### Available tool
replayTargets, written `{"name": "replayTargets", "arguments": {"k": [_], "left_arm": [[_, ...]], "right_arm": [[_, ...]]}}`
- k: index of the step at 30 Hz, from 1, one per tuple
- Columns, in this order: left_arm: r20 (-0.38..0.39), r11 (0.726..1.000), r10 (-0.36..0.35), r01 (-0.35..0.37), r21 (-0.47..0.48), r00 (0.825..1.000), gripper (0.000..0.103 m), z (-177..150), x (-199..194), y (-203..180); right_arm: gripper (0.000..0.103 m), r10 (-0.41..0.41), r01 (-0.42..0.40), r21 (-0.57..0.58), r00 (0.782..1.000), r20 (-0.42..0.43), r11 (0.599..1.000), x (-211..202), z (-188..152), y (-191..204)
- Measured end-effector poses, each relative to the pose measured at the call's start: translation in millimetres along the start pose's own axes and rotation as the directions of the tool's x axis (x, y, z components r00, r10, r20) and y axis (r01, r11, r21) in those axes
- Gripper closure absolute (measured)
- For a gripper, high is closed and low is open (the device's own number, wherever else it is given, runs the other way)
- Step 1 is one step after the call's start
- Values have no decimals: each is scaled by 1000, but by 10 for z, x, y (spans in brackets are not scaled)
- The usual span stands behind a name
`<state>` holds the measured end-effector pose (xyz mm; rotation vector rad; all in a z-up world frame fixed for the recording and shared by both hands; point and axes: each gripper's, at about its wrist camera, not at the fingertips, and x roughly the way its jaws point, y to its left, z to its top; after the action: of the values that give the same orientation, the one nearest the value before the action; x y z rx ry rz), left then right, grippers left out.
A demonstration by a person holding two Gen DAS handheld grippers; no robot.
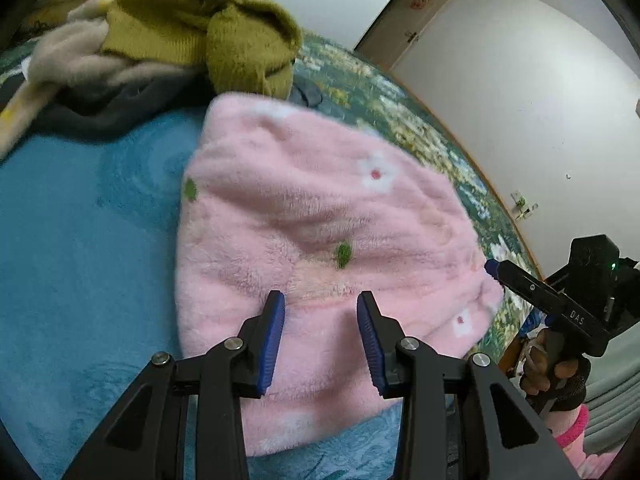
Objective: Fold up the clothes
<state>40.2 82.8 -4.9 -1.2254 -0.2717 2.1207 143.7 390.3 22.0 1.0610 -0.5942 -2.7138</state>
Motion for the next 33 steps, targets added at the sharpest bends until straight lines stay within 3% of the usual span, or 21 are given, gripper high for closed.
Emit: {"name": "replayTargets", "arguments": {"k": [2, 3, 5, 8, 11, 16, 20, 22, 25, 27, 33], "left_arm": [[31, 1000, 11, -10, -27, 999, 61, 29, -78, 100], [45, 999, 18, -16, -51, 999, 50, 42, -112, 176], [54, 992, 35, -28, -122, 998, 39, 63, -125, 377], [5, 977, 44, -42, -211, 999, 35, 60, 17, 599], [-44, 967, -2, -9, -253, 999, 34, 80, 169, 706], [-42, 954, -105, 88, -288, 994, 31, 232, 334, 756], [-45, 947, -99, 81, -310, 994, 31, 297, 444, 738], [-38, 952, -84, 69, -299, 996, 35, 317, 426, 728], [-34, 953, -76, 62, -297, 997, 53, 348, 407, 723], [-31, 959, -52, 41, -280, 998, 65, 380, 396, 671], [-4, 979, 6, -7, -202, 1000, 78, 487, 271, 388]], "right_arm": [[41, 20, -20, -1, 999, 31, 1000, -87, 15, -23], [37, 22, -23, 23, 999, 40, 999, -111, 9, -92], [31, 14, -18, 97, 999, 39, 995, -109, -13, -264], [29, 21, -18, 232, 1000, -8, 973, 24, -88, -537], [28, 128, -110, 320, 991, -36, 941, 210, -128, -691], [24, 186, -159, 362, 982, -42, 919, 385, -34, -812], [24, 207, -176, 383, 977, -42, 907, 474, -6, -849], [24, 218, -184, 394, 975, -42, 901, 519, 8, -868], [26, 233, -197, 409, 972, -41, 891, 586, 29, -895], [36, 226, -191, 396, 973, -43, 898, 590, 31, -862], [59, 236, -216, 383, 972, -5, 898, 458, 65, -863]]}}
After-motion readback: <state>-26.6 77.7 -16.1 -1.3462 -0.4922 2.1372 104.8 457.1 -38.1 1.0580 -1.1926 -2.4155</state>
